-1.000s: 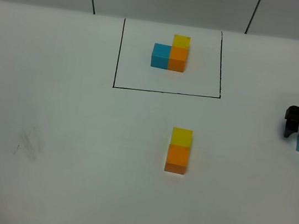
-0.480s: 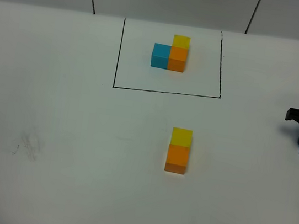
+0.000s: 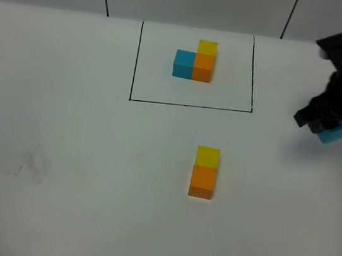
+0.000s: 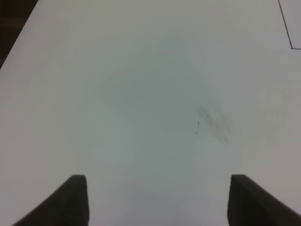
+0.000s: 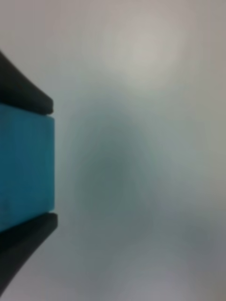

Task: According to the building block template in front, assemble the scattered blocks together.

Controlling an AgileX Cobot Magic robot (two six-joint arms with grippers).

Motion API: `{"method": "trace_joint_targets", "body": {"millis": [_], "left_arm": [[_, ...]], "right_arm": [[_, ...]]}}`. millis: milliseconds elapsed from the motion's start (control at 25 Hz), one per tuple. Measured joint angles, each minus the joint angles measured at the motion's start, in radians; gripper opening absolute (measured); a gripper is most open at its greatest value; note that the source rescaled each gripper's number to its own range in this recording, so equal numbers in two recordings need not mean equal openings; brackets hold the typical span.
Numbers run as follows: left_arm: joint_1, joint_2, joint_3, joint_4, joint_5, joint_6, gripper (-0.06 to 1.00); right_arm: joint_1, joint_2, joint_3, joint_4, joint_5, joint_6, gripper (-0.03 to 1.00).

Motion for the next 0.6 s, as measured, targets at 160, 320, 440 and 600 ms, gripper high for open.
{"method": "trace_joint_targets", "body": {"millis": [160, 320, 440, 600], "left_arm": [[0.0, 0.0, 0.0, 0.0, 0.0, 0.0, 0.4], [0.0, 0.0, 0.0, 0.0, 0.0, 0.001, 0.4], [0.0, 0.0, 0.0, 0.0, 0.0, 0.001, 0.4], [0.0, 0.0, 0.0, 0.0, 0.0, 0.001, 0.4]], "right_arm": [[0.188, 0.001, -0.073, 0.016, 0.034, -0.253, 0.2], [0.329, 0.034, -0.16, 0.047, 0.068, -0.444, 0.2], [0.415, 0.095, -0.24, 0.052, 0.106, -0.493, 0.2], [0.504, 0.178, -0.334, 0.054, 0.145, -0.503, 0.2]]}}
